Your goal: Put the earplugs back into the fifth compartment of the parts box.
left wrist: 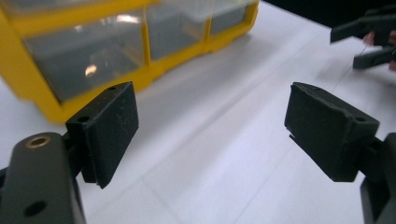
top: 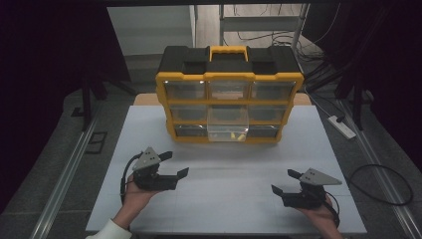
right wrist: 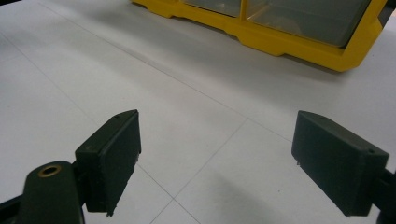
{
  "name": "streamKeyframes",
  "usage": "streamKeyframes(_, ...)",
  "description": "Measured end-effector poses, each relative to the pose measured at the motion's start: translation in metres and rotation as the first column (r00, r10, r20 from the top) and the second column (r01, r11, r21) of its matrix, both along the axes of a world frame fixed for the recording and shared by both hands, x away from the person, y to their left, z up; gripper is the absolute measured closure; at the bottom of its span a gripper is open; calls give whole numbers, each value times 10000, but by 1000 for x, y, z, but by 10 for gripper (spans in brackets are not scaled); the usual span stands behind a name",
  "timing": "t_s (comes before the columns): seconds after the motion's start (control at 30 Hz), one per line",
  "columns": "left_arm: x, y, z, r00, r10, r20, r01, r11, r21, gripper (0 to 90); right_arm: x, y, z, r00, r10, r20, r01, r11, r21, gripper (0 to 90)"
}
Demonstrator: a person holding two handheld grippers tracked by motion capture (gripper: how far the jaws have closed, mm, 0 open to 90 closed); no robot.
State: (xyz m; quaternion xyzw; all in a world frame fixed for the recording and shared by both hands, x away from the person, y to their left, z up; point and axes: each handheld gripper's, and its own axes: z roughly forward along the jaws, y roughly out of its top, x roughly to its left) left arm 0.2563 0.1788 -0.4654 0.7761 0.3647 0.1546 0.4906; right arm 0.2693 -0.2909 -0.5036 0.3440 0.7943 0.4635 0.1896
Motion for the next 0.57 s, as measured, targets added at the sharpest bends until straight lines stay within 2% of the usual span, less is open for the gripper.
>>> streamKeyframes(0.2, -9, 11, -21, 9994, 115, -331, -111, 9999, 120, 169, 0, -2, 0, 10000, -26, 0, 26, 9999, 102, 166)
streamKeyframes(0.57, -10, 12, -32, 9986, 74, -525, -63, 9998, 195, 167, -1, -4, 1, 9999, -70, 82, 68, 9998, 210, 166)
